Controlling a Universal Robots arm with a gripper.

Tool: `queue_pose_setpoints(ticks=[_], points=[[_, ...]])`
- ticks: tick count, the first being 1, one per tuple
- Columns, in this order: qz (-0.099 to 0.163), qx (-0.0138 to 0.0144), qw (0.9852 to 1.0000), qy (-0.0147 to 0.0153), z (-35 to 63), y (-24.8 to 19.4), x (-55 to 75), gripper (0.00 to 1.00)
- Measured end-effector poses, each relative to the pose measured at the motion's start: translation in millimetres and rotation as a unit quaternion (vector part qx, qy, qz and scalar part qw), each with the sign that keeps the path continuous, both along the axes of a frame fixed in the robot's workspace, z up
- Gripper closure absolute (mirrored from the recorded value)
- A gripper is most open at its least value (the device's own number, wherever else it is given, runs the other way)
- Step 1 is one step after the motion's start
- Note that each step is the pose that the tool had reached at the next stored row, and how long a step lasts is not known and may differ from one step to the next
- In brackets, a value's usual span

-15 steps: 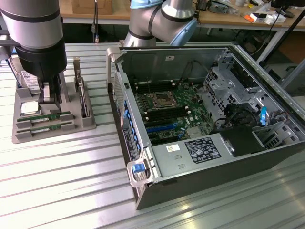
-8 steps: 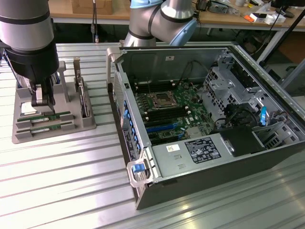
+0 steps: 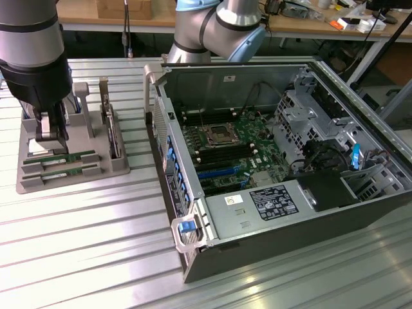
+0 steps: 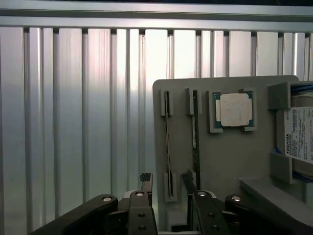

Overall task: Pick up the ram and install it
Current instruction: 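Pick up the ram and move it above insertion slot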

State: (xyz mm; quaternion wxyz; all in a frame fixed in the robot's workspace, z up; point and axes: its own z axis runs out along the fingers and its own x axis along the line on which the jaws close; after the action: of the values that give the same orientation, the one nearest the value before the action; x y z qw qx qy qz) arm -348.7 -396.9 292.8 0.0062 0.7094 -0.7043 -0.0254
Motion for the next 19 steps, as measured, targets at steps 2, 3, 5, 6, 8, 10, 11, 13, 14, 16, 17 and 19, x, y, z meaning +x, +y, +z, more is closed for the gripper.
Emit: queue_pose_setpoints(ticks=[2,3,5,6,8,10,11,13,14,16,17,19], points=[[0.000,0.0000,1.0000,-0.0001,-1.4,1.0,-3.5,0.64],[0.000,0.0000,1.0000,-0.0001,-1.9,1.2,-5.3,0.64],[0.000,0.0001,1.0000,-0.0001,-3.7,1.4,-10.2,0.64],[0.000,0.0001,1.0000,-0.0001,-4.2,1.4,-11.6,0.64],[0.000,0.0001,1.0000,-0.0001,-5.0,1.4,-13.5,0.64],[0.000,0.0001,1.0000,-0.0001,-5.4,1.4,-14.5,0.64],[0.000,0.0001,1.0000,-0.0001,-5.8,1.4,-15.3,0.64],[0.000,0.0001,1.0000,-0.0001,-6.5,1.4,-16.5,0.64],[0.000,0.0001,1.0000,-0.0001,-6.8,1.4,-17.3,0.64],[0.000,0.0001,1.0000,-0.0001,-7.4,1.4,-18.6,0.64],[0.000,0.0000,1.0000,-0.0001,-7.7,1.4,-19.0,0.64],[0.000,0.0001,1.0000,-0.0001,-8.1,1.4,-19.7,0.64]])
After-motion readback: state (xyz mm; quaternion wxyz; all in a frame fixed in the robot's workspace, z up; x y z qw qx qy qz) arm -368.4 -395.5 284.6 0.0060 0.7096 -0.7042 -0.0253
